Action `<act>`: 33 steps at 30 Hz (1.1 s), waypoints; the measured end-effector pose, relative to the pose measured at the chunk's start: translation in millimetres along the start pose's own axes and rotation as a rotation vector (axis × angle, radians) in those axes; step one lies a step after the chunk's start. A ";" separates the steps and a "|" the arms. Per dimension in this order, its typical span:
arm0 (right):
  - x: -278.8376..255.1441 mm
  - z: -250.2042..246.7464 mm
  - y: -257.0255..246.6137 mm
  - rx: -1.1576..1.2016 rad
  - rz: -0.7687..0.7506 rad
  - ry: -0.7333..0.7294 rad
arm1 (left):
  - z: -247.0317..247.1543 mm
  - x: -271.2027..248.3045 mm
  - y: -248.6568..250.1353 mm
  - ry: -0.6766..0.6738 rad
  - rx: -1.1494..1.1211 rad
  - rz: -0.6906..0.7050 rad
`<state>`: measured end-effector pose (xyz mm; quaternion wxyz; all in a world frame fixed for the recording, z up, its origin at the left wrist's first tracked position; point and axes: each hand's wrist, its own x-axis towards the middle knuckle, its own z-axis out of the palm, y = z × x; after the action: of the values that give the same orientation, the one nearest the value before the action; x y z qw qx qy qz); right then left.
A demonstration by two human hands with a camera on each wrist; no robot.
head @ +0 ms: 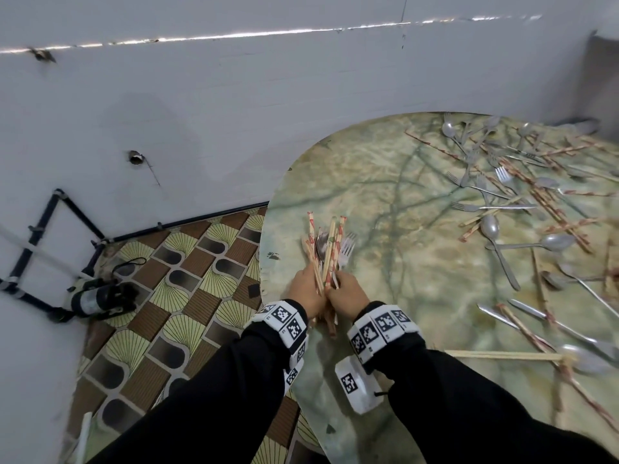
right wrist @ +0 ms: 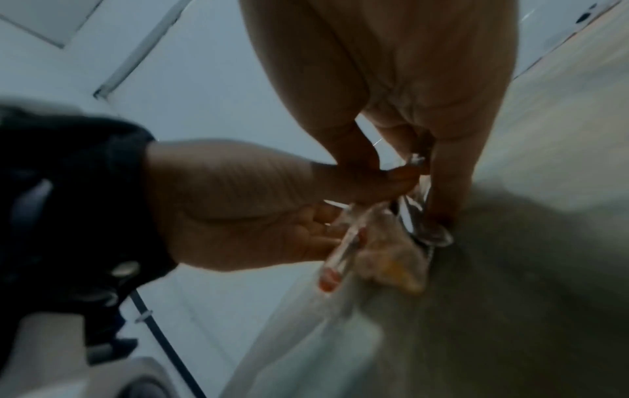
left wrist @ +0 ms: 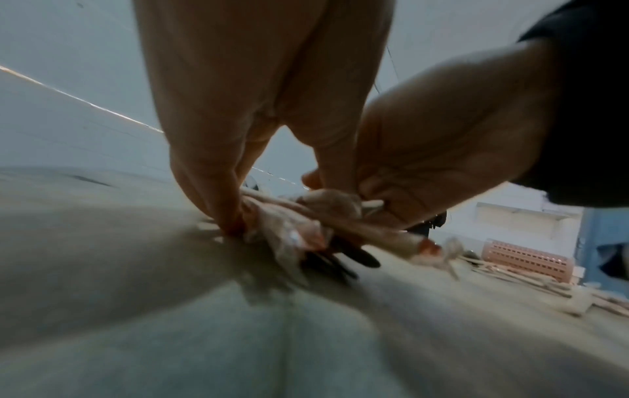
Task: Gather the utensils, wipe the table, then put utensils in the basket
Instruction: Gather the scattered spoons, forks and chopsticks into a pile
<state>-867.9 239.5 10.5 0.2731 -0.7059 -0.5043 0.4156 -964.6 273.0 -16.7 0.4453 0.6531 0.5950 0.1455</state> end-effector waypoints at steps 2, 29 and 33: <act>1.7 -1.4 -1.7 -0.020 -0.004 0.007 | 14.3 17.4 -11.8 -0.002 0.016 0.007; -155.7 -198.5 166.5 -0.137 0.519 0.311 | 152.0 -104.0 135.8 -0.236 0.321 0.305; -167.3 -200.2 180.4 -0.338 0.527 0.166 | 195.5 -108.2 139.4 -0.232 0.540 0.365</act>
<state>-632.1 27.4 18.5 0.0754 -0.8791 -0.3422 0.3232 -760.6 109.6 15.5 0.2876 0.8552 0.4309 -0.0153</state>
